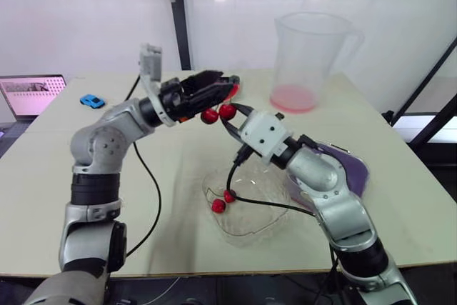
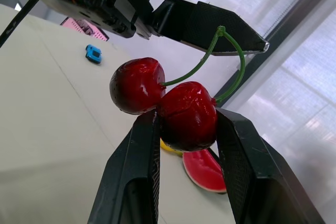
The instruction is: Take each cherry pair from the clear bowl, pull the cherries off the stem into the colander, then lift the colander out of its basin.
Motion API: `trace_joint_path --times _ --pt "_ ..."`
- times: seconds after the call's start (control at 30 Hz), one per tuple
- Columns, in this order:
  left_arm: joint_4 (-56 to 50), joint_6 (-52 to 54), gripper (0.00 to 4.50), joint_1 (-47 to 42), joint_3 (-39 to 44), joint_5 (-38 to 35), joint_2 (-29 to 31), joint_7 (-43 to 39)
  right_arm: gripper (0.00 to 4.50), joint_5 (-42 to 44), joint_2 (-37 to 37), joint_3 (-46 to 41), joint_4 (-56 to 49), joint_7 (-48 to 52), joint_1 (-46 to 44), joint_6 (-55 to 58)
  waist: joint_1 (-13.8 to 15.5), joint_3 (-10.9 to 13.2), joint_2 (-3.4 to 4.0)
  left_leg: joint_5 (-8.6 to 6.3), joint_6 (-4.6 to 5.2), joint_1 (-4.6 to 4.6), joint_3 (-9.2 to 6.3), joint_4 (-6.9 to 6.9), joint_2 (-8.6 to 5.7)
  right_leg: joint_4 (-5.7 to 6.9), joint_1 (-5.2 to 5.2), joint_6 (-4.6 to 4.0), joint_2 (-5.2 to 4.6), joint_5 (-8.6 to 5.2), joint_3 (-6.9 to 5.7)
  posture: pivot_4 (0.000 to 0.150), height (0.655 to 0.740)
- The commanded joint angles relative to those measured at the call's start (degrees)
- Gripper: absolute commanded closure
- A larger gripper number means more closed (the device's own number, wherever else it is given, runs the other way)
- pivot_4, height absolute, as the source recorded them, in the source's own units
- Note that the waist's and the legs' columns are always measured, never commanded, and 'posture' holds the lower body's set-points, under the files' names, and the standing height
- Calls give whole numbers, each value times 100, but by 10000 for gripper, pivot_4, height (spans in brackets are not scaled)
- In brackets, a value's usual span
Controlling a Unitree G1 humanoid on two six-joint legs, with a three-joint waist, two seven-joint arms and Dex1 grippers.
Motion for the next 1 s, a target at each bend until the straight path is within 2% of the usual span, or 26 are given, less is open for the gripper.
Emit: trace_joint_path --times 0.03,0.13,0.3,0.33,0.37,0.63,0.73,0.83,1.0 --pt "-219 -70 0 -70 50 -11 38 48 29240 13 106 -110 -290 -90 12 32 -1 0 0 0 0 0 0 0 0 0 0 0 0 0 0 1500 7400" --pt "-188 -169 8699 -32 27 73 -35 125 30071 -2 142 -103 -338 -114 44 100 8 0 0 0 0 0 0 0 0 0 0 0 0 0 0 1500 7400" --pt "-208 -223 34098 31 -62 172 -59 109 30071 -26 164 -79 -373 -126 50 165 3 0 0 0 0 0 0 1 -1 0 1 0 0 0 0 1500 7400" --pt "-205 -227 40608 34 -61 179 -63 115 30071 -28 164 -79 -379 -128 49 175 1 0 0 0 0 0 0 1 -1 0 1 0 0 0 0 1500 7400" --pt "-207 -225 44667 39 -63 181 -60 108 30071 -30 163 -77 -384 -127 49 182 0 0 0 0 0 0 0 0 -1 0 0 0 0 0 1 1500 7400" --pt "-132 -299 44667 -48 71 188 -134 254 30071 -18 171 -77 -396 -118 54 254 8 0 0 0 0 1 0 0 -1 0 1 0 0 0 0 1500 7400" --pt "-150 -300 36003 -58 84 150 -146 241 30071 -3 176 -76 -393 -105 52 284 5 0 0 0 0 1 0 1 -1 0 1 0 0 0 1 1500 7400" --pt "-208 -264 21222 -26 75 115 -141 205 30071 3 174 -73 -400 -98 52 310 3 0 0 0 0 1 0 0 -1 0 1 0 0 0 0 1500 7400" --pt "-396 -406 21222 244 -84 312 -121 129 30071 20 172 -66 -395 -78 42 336 3 0 0 0 0 1 0 0 -1 0 1 0 0 0 1 1500 7400"
